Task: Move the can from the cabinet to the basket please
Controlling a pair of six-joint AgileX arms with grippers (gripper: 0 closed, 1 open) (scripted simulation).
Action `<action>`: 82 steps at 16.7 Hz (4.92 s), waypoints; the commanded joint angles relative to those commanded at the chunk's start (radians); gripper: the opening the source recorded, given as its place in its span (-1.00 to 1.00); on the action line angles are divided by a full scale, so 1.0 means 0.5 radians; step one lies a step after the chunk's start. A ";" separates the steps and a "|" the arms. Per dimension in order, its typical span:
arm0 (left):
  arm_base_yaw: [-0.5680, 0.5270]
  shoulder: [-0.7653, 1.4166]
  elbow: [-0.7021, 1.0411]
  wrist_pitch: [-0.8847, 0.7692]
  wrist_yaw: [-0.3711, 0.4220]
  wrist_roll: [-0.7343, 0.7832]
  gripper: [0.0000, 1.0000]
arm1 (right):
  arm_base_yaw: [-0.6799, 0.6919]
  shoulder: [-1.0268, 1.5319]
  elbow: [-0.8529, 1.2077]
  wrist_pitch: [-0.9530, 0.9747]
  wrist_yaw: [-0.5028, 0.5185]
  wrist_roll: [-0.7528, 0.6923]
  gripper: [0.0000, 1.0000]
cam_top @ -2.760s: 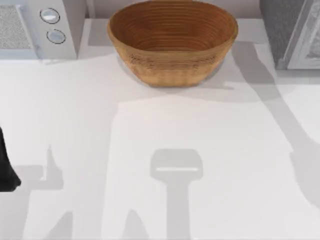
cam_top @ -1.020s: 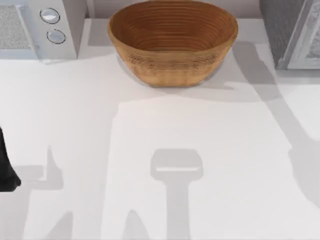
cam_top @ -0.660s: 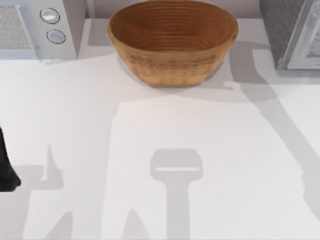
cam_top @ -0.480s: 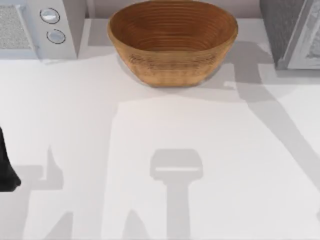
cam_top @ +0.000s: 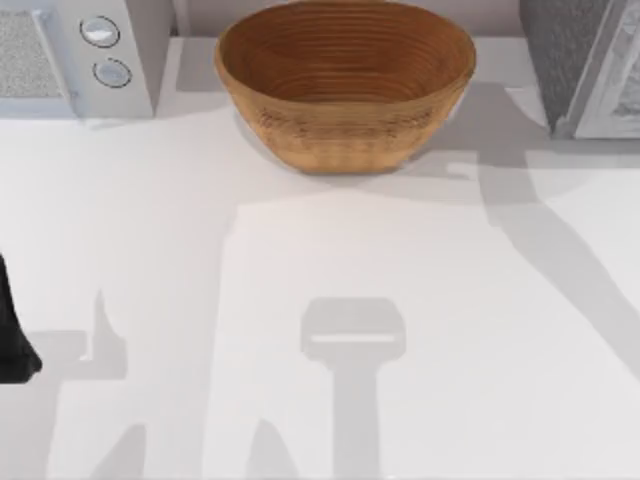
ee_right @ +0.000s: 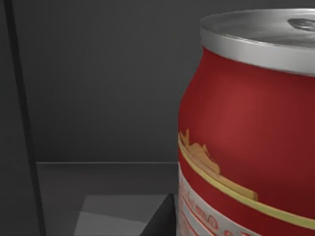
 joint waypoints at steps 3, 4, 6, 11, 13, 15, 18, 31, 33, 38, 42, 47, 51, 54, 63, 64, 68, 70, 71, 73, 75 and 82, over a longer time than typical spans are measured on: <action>0.000 0.000 0.000 0.000 0.000 0.000 1.00 | -0.019 -0.048 -0.061 0.026 -0.022 -0.001 -1.00; 0.000 0.000 0.000 0.000 0.000 0.000 1.00 | -0.039 -0.095 -0.124 0.052 -0.043 -0.002 -1.00; 0.000 0.000 0.000 0.000 0.000 0.000 1.00 | -0.096 -0.230 -0.314 0.120 -0.103 -0.005 -1.00; 0.000 0.000 0.000 0.000 0.000 0.000 1.00 | -0.329 -0.771 -1.158 0.377 -0.339 -0.017 -1.00; 0.000 0.000 0.000 0.000 0.000 0.000 1.00 | -0.448 -1.046 -1.616 0.507 -0.461 -0.020 -1.00; 0.000 0.000 0.000 0.000 0.000 0.000 1.00 | -0.575 -1.339 -2.105 0.647 -0.591 -0.023 -1.00; 0.000 0.000 0.000 0.000 0.000 0.000 1.00 | -0.767 -1.781 -2.838 0.862 -0.790 -0.026 -1.00; 0.000 0.000 0.000 0.000 0.000 0.000 1.00 | -1.234 -2.883 -4.280 1.402 -1.287 -0.025 -1.00; 0.000 0.000 0.000 0.000 0.000 0.000 1.00 | -1.234 -2.883 -4.280 1.402 -1.287 -0.025 -1.00; 0.000 0.000 0.000 0.000 0.000 0.000 1.00 | -1.185 -2.749 -4.197 1.439 -1.242 -0.014 -1.00; 0.000 0.000 0.000 0.000 0.000 0.000 1.00 | -1.039 -2.305 -3.845 1.565 -1.093 -0.013 -1.00; 0.000 0.000 0.000 0.000 0.000 0.000 1.00 | -0.768 -1.417 -3.211 1.794 -0.812 -0.004 -1.00; 0.000 0.000 0.000 0.000 0.000 0.000 1.00 | -0.526 -0.641 -2.646 1.997 -0.560 0.006 -1.00; 0.000 0.000 0.000 0.000 0.000 0.000 1.00 | -0.348 -0.076 -2.233 2.145 -0.378 0.014 -1.00; 0.000 0.000 0.000 0.000 0.000 0.000 1.00 | 0.057 1.212 -1.296 2.480 0.034 0.025 -1.00; 0.000 0.000 0.000 0.000 0.000 0.000 1.00 | 0.081 1.294 -1.240 2.499 0.061 0.023 -1.00; 0.000 0.000 0.000 0.000 0.000 0.000 1.00 | 0.125 1.447 -1.121 2.543 0.118 0.026 -1.00; 0.000 0.000 0.000 0.000 0.000 0.000 1.00 | 0.125 1.447 -1.121 2.543 0.118 0.026 -1.00; 0.000 0.000 0.000 0.000 0.000 0.000 1.00 | 0.125 1.447 -1.121 2.543 0.118 0.026 -1.00; 0.000 0.000 0.000 0.000 0.000 0.000 1.00 | 0.113 1.459 -1.131 2.537 0.109 0.029 -1.00; 0.000 0.000 0.000 0.000 0.000 0.000 1.00 | 0.096 1.516 -1.068 2.533 0.094 0.029 -1.00; 0.000 0.000 0.000 0.000 0.000 0.000 1.00 | 0.067 1.608 -0.940 2.526 0.061 0.023 -1.00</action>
